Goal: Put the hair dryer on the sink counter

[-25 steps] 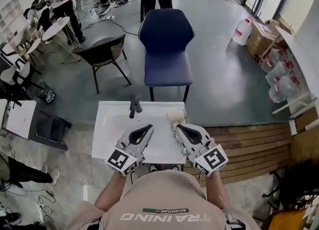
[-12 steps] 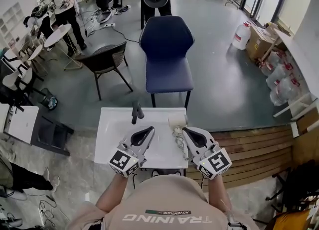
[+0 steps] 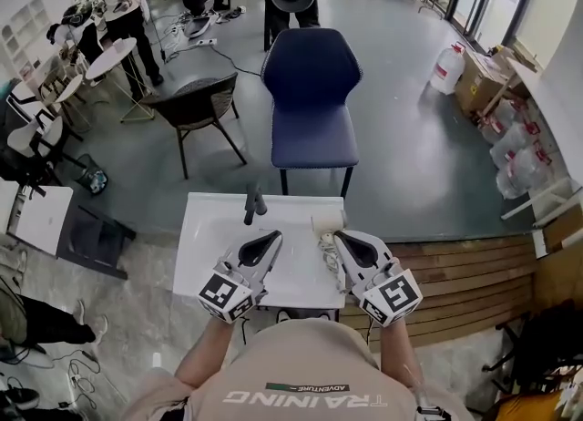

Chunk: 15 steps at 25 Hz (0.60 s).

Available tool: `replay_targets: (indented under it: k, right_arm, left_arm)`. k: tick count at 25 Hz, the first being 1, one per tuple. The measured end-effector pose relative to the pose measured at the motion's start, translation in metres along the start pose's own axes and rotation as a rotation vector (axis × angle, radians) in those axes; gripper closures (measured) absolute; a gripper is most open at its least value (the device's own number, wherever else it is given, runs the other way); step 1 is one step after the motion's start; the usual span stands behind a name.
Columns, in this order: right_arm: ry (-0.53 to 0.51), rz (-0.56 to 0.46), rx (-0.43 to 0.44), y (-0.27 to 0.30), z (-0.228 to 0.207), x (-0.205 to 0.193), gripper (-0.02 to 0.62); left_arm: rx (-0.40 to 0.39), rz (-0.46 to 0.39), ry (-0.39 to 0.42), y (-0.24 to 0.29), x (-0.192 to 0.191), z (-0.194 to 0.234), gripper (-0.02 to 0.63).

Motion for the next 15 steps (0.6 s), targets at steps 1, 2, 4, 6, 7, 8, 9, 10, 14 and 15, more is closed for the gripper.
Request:
replay_targets:
  k: [1,2,4,6,7,8,9,10,14,15]
  right_arm:
    - [0.0,0.001,-0.002,0.0,-0.002,0.001,0.591]
    - [0.0,0.001,-0.004,0.0,-0.003,0.001,0.591]
    - [0.003,-0.001,-0.009,0.002,-0.004,0.001,0.591]
    - [0.006,-0.004,-0.016,0.005,-0.003,0.0,0.591]
    - [0.006,-0.003,-0.019,0.006,-0.003,-0.002,0.591]
    - [0.005,0.0,-0.021,0.006,-0.003,-0.003,0.591]
    - [0.007,0.004,-0.024,0.006,-0.004,-0.005,0.591]
    - [0.01,0.007,-0.026,0.006,-0.005,-0.007,0.591]
    - [0.025,0.021,-0.03,0.0,-0.007,-0.015,0.591]
    - [0.027,0.024,-0.03,-0.001,-0.007,-0.016,0.591]
  left_arm:
    - [0.004,-0.004,0.002,0.0,0.002,0.001,0.598]
    - [0.009,-0.007,0.007,0.0,0.004,0.003,0.598]
    - [0.022,-0.009,0.009,-0.003,0.007,0.008,0.598]
    - [0.038,-0.012,0.001,-0.008,0.007,0.016,0.598]
    - [0.044,-0.014,-0.001,-0.01,0.007,0.018,0.598]
    - [0.048,-0.014,-0.002,-0.011,0.007,0.02,0.598]
    - [0.05,-0.014,-0.001,-0.011,0.007,0.022,0.598]
    - [0.051,-0.013,-0.001,-0.011,0.006,0.022,0.598]
    - [0.062,-0.003,-0.009,-0.012,0.004,0.02,0.598]
    - [0.064,-0.001,-0.011,-0.012,0.003,0.019,0.598]
Point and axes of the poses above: the fingertips, and each gripper's own axes: y forward along the fingers, z to its left, x out of its top, the point moved 1 cm from there along -y, backward along the fingers, and after that the axes turned 3 degrees about -z, right-handed, at the moved point
